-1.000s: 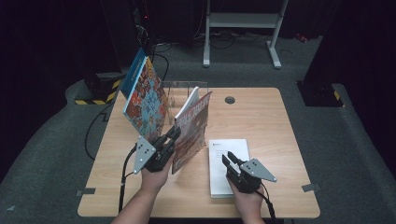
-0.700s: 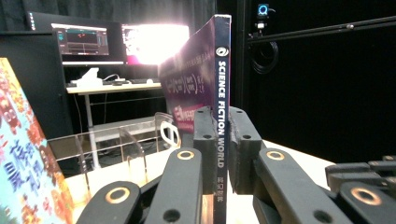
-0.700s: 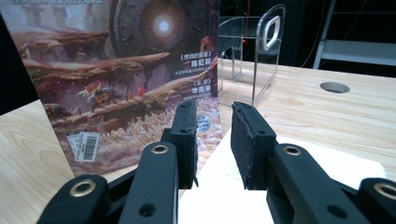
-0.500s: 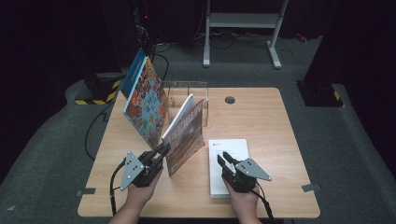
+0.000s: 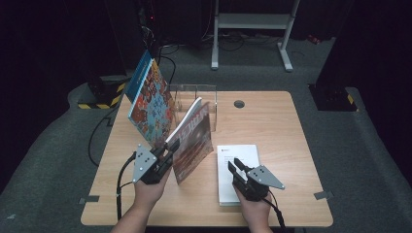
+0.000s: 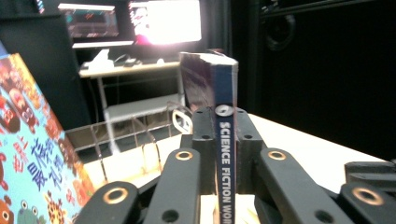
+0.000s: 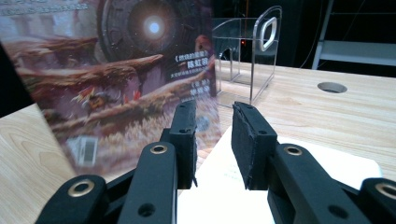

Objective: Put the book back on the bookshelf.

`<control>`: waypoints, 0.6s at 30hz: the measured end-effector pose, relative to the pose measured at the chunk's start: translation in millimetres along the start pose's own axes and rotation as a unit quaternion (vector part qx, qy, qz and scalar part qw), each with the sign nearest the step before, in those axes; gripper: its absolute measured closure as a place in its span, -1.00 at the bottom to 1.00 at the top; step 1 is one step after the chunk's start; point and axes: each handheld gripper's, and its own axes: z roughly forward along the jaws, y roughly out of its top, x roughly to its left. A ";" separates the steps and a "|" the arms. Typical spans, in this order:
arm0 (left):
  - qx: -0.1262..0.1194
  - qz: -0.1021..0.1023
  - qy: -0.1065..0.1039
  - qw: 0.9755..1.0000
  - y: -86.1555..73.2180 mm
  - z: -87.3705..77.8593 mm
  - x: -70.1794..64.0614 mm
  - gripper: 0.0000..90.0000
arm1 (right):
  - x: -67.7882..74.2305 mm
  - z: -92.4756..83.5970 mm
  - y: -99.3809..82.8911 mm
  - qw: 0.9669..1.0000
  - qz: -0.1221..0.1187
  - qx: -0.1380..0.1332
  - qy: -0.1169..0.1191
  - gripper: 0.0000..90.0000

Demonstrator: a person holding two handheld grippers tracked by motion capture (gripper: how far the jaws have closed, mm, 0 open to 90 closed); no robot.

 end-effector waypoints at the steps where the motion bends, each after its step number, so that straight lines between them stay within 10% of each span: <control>1: -0.002 0.006 0.002 1.000 -0.7 -0.1 -0.9 0.85 | -1.0 -0.5 0.0 1.000 0.000 0.000 0.000 0.56; 18: 0.023 -0.028 -0.018 0.999 3.0 -6.8 11.3 0.84 | -34.8 -14.4 -9.4 0.999 -0.005 0.025 -0.035 0.48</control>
